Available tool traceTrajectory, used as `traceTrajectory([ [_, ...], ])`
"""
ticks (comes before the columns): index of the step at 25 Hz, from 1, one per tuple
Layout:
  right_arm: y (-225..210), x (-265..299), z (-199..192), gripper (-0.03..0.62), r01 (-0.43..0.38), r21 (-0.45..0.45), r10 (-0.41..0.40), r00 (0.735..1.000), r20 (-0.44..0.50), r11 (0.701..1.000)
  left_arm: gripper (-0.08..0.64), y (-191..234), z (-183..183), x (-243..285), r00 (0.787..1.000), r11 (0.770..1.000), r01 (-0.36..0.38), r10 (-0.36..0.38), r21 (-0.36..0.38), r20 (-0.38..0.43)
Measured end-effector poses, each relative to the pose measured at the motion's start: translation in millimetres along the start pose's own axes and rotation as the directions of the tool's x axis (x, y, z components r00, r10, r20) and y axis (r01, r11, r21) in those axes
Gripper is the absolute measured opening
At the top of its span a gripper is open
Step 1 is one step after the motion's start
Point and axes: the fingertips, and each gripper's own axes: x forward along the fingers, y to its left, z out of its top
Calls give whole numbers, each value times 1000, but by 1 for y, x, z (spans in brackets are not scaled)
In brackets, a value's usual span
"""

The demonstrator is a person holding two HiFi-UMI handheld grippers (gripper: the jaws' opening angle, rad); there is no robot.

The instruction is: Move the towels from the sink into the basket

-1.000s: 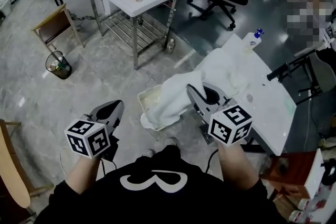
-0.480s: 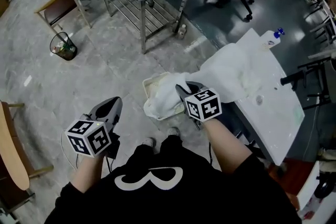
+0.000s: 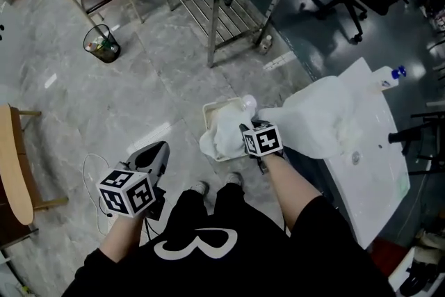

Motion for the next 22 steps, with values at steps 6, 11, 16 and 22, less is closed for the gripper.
traceTrajectory([
  [6, 0, 23, -18, 258, -50, 11, 50, 996, -77, 999, 6, 9, -14, -7, 999, 999, -42, 42, -18, -19],
  [11, 3, 20, -24, 285, -59, 7, 60, 996, -73, 998, 6, 12, -17, -8, 998, 999, -49, 49, -24, -29],
  [16, 13, 3, -22, 303, -87, 7, 88, 996, -30, 996, 6, -1, -13, 1, 999, 1000, -11, 11, -3, -36],
  [22, 24, -41, 2, 353, -104, -35, 106, 993, 57, 994, 6, -29, 4, 15, 998, 997, 54, -52, 52, -46],
])
